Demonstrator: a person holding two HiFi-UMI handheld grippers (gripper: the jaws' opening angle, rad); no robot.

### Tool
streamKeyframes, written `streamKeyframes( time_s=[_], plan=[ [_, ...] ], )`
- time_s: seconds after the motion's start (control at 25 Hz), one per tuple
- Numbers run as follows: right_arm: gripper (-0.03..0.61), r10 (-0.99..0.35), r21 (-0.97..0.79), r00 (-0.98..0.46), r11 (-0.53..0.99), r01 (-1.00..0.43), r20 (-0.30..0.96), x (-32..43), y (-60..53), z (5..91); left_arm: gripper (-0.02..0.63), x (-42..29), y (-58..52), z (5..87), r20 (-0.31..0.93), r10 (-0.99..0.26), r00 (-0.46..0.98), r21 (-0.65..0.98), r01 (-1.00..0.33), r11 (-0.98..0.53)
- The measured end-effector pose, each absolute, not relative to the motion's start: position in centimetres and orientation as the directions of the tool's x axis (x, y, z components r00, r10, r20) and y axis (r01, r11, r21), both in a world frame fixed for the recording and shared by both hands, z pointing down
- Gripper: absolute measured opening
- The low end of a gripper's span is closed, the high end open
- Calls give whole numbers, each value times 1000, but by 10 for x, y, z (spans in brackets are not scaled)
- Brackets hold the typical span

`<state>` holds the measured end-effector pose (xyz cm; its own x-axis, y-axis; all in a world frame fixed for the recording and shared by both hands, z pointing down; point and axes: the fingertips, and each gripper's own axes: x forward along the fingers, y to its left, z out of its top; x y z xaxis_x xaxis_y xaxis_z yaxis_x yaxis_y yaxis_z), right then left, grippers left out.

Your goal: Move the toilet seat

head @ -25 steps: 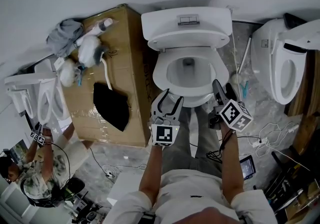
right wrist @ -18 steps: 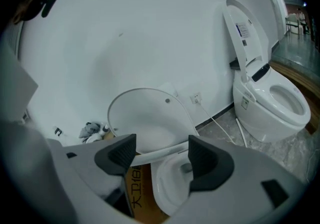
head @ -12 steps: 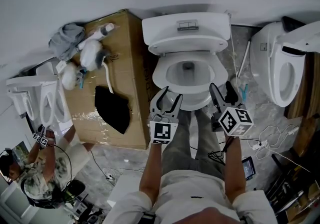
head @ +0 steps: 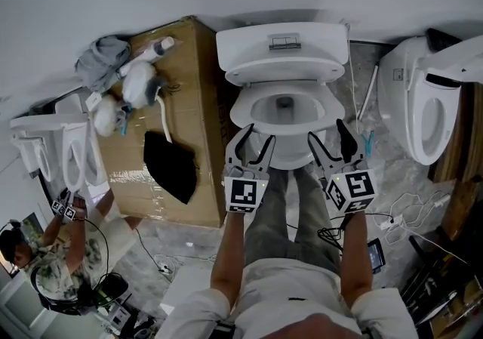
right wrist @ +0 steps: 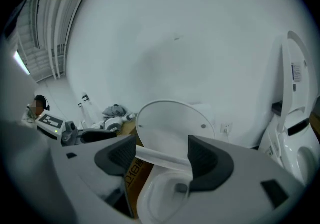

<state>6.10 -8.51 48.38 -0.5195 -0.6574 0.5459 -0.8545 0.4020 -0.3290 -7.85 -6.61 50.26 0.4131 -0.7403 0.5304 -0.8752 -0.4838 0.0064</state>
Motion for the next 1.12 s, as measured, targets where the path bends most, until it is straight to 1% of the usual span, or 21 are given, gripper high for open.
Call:
streamKeyframes(
  time_s=[0.24,0.4,0.68,1.12],
  plan=[
    [342,-626,-245,-549,507,-826,554,48,-89,481,225,-80,-80,500,520,-750,410,4,-879,-477],
    [342,-620,-192,-547,546,-816,562,43,-93,482,225,-81,-86,498,515,-756,404,4,-883,-469],
    [342,-624,-169,-527,540,-825,577,45,-105,491,221,-82,-101,497,506,-767,396,-5,-887,-461],
    [342,-636,-147,-522,545,-825,568,41,-126,493,213,-86,-124,493,483,-792,374,-24,-899,-438]
  ],
)
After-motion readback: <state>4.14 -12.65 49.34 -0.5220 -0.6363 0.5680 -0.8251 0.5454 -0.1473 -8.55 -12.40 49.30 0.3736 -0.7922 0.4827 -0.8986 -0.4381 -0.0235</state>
